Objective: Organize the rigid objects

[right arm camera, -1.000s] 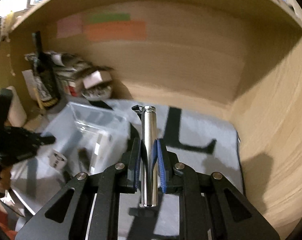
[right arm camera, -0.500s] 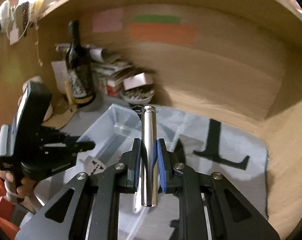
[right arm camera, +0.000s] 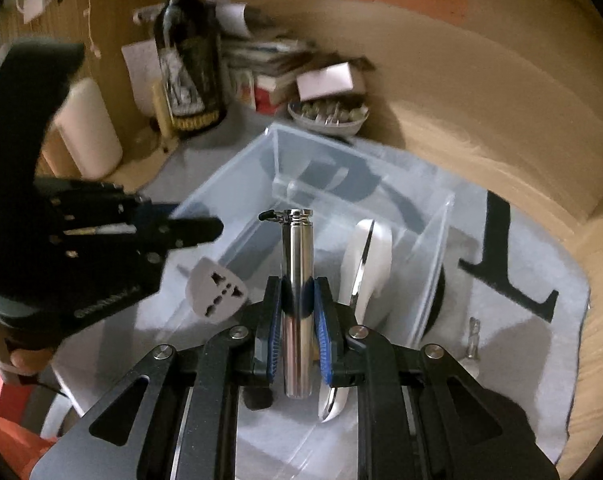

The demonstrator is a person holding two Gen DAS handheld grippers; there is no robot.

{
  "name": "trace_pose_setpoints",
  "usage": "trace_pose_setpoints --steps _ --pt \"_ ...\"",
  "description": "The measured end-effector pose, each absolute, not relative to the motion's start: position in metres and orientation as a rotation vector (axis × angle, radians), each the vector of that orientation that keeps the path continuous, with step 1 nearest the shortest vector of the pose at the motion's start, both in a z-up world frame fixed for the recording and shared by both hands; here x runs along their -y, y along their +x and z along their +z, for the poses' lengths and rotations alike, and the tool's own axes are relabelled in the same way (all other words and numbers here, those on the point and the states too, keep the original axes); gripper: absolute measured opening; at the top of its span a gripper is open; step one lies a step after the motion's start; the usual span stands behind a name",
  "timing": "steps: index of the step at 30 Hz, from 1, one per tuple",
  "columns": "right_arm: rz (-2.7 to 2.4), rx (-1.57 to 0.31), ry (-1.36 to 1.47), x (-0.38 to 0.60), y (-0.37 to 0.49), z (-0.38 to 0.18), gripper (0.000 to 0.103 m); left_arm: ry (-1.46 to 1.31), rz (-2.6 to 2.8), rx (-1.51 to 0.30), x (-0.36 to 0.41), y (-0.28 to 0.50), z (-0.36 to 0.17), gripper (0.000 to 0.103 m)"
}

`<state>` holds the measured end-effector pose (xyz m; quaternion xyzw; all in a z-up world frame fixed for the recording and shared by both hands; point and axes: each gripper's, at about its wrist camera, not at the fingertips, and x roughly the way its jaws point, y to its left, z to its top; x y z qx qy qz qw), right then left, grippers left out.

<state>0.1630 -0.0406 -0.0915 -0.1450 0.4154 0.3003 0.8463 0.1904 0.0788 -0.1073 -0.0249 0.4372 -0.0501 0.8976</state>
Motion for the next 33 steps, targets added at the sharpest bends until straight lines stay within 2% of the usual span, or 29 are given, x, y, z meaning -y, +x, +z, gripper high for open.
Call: trace_pose_setpoints --steps 6,13,19,24,29,33 --pt "0.64 -0.92 -0.352 0.034 0.167 -0.099 0.015 -0.053 -0.103 -0.906 -0.079 0.19 -0.107 0.011" --pt "0.627 -0.888 -0.329 0.038 0.167 -0.091 0.016 -0.054 -0.103 -0.905 -0.079 0.19 -0.108 0.011" --pt "0.595 -0.836 -0.29 0.053 0.161 -0.076 0.029 -0.053 -0.103 -0.905 -0.079 0.19 -0.108 0.011" --pt "0.538 -0.776 -0.252 0.075 0.155 -0.059 0.045 -0.052 -0.103 -0.905 -0.079 0.19 -0.108 0.011" --pt "0.448 -0.743 -0.228 0.107 0.155 -0.045 0.047 -0.053 -0.103 -0.905 -0.079 0.19 -0.108 0.011" --pt "0.374 -0.742 -0.199 0.134 0.157 -0.043 0.059 -0.052 -0.103 -0.905 -0.079 0.19 -0.108 0.011"
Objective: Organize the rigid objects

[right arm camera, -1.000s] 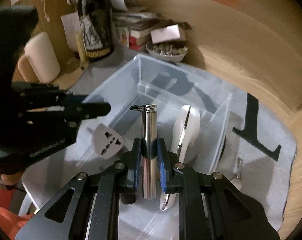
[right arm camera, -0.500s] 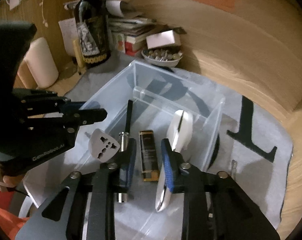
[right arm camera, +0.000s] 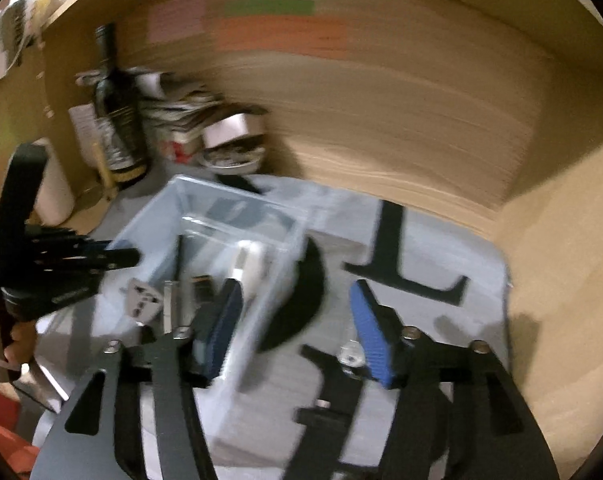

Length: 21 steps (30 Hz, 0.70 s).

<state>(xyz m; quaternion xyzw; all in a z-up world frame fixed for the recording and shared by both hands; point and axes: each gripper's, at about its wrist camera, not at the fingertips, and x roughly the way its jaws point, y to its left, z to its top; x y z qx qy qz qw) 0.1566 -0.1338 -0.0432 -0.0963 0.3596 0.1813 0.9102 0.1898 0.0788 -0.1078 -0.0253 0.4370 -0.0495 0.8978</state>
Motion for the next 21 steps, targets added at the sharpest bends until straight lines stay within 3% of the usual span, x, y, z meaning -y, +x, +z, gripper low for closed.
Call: trace_pose_setpoints --steps 21 --pt "0.339 -1.012 -0.126 0.164 0.146 -0.135 0.059 -0.046 -0.101 -0.909 -0.079 0.19 -0.109 0.011"
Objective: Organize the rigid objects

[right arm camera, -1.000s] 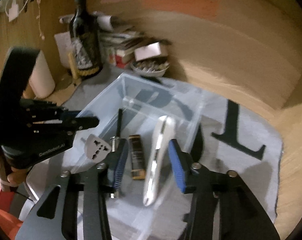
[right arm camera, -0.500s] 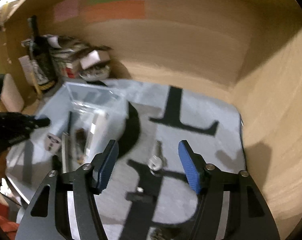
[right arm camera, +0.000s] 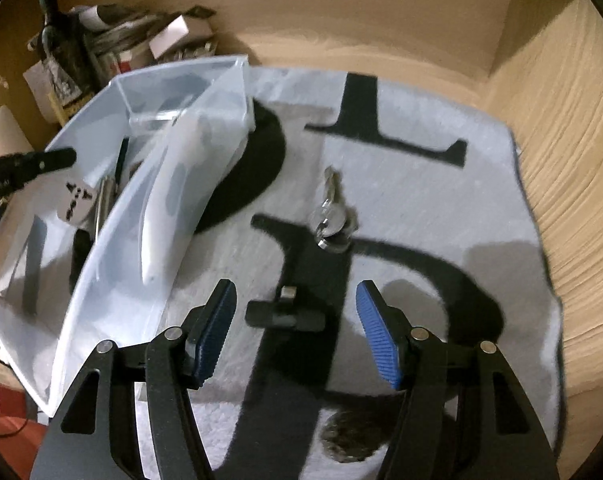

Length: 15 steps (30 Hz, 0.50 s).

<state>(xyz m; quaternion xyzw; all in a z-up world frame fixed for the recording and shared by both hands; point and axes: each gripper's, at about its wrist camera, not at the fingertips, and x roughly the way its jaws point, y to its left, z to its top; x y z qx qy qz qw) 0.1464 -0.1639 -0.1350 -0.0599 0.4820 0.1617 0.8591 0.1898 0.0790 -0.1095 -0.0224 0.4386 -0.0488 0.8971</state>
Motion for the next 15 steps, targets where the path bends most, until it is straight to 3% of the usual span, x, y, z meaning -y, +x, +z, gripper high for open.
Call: trace_pose_setpoints --steps 5,8,15 --pt "0.34 -1.031 -0.141 0.1601 0.1437 -0.1459 0.057 -0.046 -0.1 -0.908 -0.0789 0.1898 -0.1095 0.011" --pt "0.345 -1.024 -0.146 0.1591 0.1425 -0.1442 0.043 -0.046 -0.1 -0.908 -0.0788 0.1898 -0.1095 0.011" --pt "0.332 -0.999 -0.127 0.1614 0.1432 -0.1391 0.042 -0.047 -0.101 -0.908 -0.0787 0.19 -0.1102 0.011"
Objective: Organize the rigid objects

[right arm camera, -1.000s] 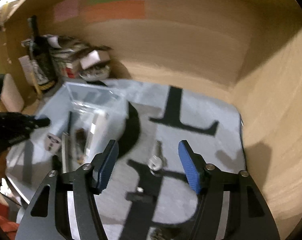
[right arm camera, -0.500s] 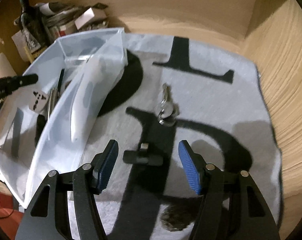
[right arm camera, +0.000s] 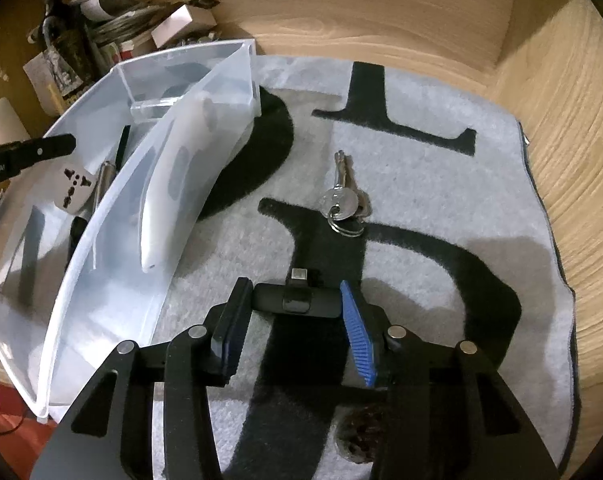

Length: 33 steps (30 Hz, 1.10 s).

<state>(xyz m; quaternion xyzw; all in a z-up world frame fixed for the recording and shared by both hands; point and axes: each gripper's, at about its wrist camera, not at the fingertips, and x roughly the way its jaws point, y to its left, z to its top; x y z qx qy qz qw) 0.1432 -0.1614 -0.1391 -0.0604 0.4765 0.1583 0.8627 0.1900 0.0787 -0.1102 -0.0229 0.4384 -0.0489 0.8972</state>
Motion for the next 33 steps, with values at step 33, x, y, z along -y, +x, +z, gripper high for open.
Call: trace_pose_setpoints --steps 33 --pt "0.509 -0.724 -0.186 0.094 0.15 -0.049 0.042 -0.048 -0.103 -0.908 -0.079 0.19 -0.111 0.011"
